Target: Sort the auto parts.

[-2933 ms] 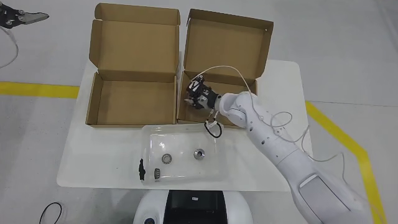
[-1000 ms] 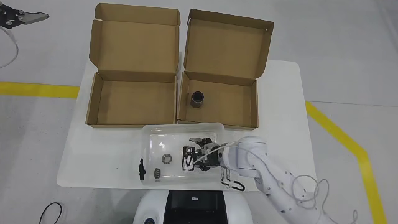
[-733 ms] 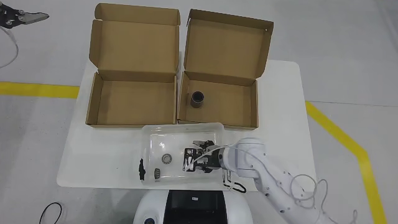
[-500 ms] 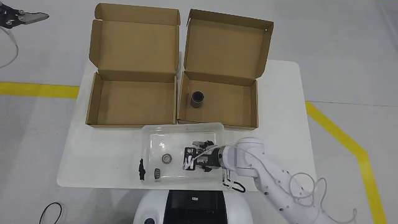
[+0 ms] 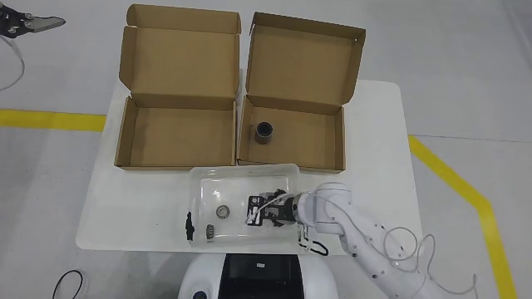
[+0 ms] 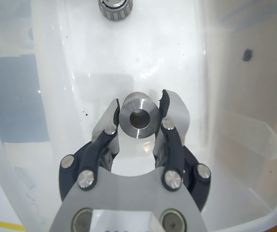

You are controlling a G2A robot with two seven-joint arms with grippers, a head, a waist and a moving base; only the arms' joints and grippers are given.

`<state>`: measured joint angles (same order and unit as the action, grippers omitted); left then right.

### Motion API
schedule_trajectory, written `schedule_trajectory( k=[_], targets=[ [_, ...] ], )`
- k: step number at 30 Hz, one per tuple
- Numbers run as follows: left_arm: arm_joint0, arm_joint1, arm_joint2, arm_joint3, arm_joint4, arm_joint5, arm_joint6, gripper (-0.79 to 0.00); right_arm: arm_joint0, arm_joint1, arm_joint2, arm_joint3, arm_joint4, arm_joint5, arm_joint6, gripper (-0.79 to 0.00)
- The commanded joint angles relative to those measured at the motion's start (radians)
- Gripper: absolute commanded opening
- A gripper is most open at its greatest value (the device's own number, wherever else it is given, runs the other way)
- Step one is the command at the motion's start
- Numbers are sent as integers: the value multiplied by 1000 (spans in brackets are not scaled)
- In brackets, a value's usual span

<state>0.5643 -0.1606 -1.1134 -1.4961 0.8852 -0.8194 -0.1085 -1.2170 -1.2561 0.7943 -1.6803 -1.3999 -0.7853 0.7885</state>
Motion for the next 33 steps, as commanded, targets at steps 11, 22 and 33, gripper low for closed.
schedule_trajectory(
  k=[11,22,33],
  targets=[
    [0,0,0,0,0,0,0,0,2,12,24,-40,26,-17,-100,-785],
    [0,0,0,0,0,0,0,0,41,12,14,-113,-38,-52,-478,-785],
    [0,0,0,0,0,0,0,0,169,-18,-20,-86,-36,-6,-744,-785]
  ],
)
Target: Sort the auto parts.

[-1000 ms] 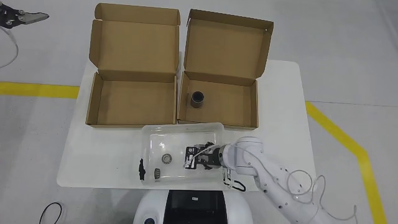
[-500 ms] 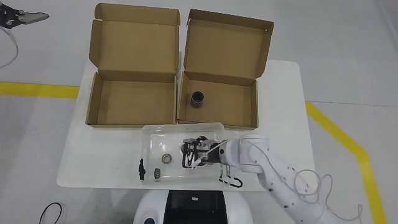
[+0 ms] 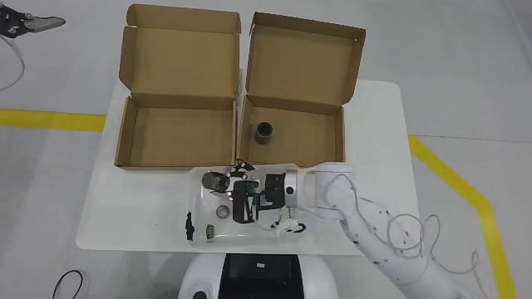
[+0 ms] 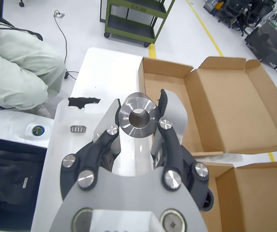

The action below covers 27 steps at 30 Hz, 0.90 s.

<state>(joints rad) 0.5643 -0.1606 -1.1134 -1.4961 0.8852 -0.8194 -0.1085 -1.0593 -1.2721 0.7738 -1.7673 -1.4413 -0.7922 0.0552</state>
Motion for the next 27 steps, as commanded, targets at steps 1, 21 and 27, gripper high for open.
schedule_trajectory(
  k=[1,21,27],
  targets=[
    [0,0,0,0,0,0,0,0,23,-4,2,0,12,3,-24,-785],
    [0,0,0,0,0,0,0,0,229,-51,33,-19,175,46,-200,-785],
    [0,0,0,0,0,0,0,0,283,-63,54,-18,214,59,-219,-785]
  ],
)
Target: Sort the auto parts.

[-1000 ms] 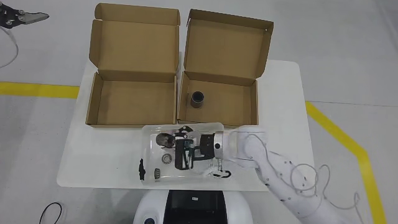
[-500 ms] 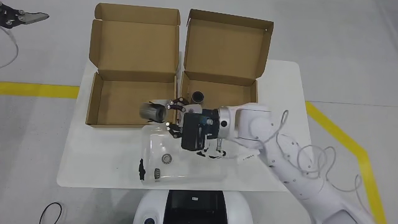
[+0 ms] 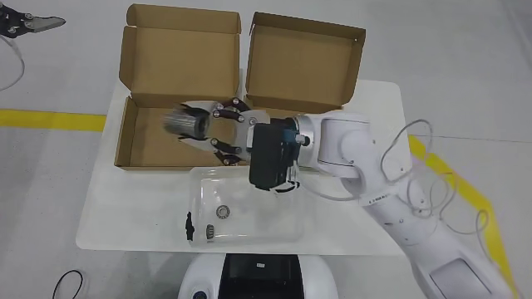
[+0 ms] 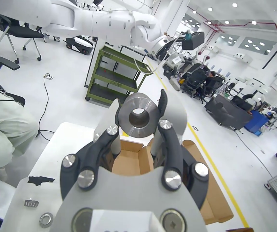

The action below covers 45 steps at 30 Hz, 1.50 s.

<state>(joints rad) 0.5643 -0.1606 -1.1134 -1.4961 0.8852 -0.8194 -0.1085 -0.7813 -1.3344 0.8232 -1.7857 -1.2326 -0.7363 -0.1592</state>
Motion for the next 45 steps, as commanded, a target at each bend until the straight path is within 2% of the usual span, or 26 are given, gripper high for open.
schedule_trajectory(
  k=[1,14,21,27,37,43,45],
  targets=[
    [0,0,0,0,0,0,0,0,12,-2,10,0,9,6,-8,-785],
    [0,0,0,0,0,0,0,0,82,-20,59,10,76,0,-104,-785],
    [0,0,0,0,0,0,0,0,82,-25,57,16,65,-11,-97,-785],
    [0,0,0,0,0,0,0,0,27,-20,62,49,51,-29,-76,-785],
    [0,0,0,0,0,0,0,0,-119,5,108,104,18,-27,25,-785],
    [0,0,0,0,0,0,0,0,-184,15,122,160,-9,22,116,-785],
    [0,0,0,0,0,0,0,0,-196,19,133,181,-38,59,182,-785]
  ],
)
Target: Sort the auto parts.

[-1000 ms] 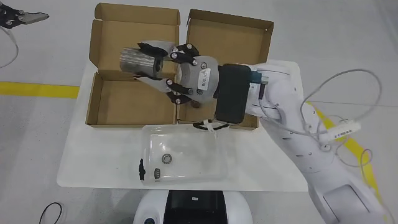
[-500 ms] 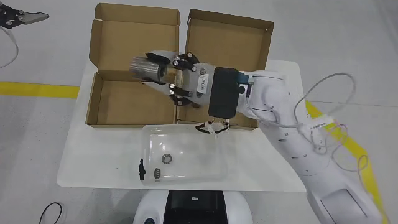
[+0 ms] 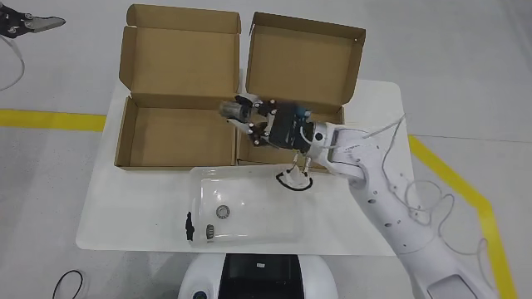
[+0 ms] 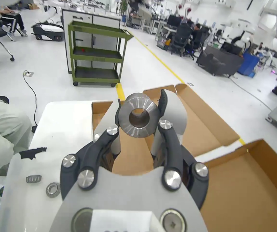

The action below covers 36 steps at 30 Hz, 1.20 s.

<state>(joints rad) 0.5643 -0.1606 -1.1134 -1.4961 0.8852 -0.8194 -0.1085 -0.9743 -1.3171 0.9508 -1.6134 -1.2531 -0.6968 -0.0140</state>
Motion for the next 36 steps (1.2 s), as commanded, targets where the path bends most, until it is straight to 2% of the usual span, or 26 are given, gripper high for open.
schedule_trajectory(
  k=[1,3,8,16,25,36],
  targets=[
    [0,0,0,0,0,0,0,0,-11,4,9,11,-29,42,73,-785],
    [0,0,0,0,0,0,0,0,-30,6,19,19,-8,52,99,-785],
    [0,0,0,0,0,0,0,0,-64,17,52,15,-42,124,249,-785],
    [0,0,0,0,0,0,0,0,-95,26,109,50,36,204,472,-785],
    [0,0,0,0,0,0,0,0,-25,13,55,153,68,257,666,-785],
    [0,0,0,0,0,0,0,0,85,-24,-48,322,115,291,745,-785]
  ],
)
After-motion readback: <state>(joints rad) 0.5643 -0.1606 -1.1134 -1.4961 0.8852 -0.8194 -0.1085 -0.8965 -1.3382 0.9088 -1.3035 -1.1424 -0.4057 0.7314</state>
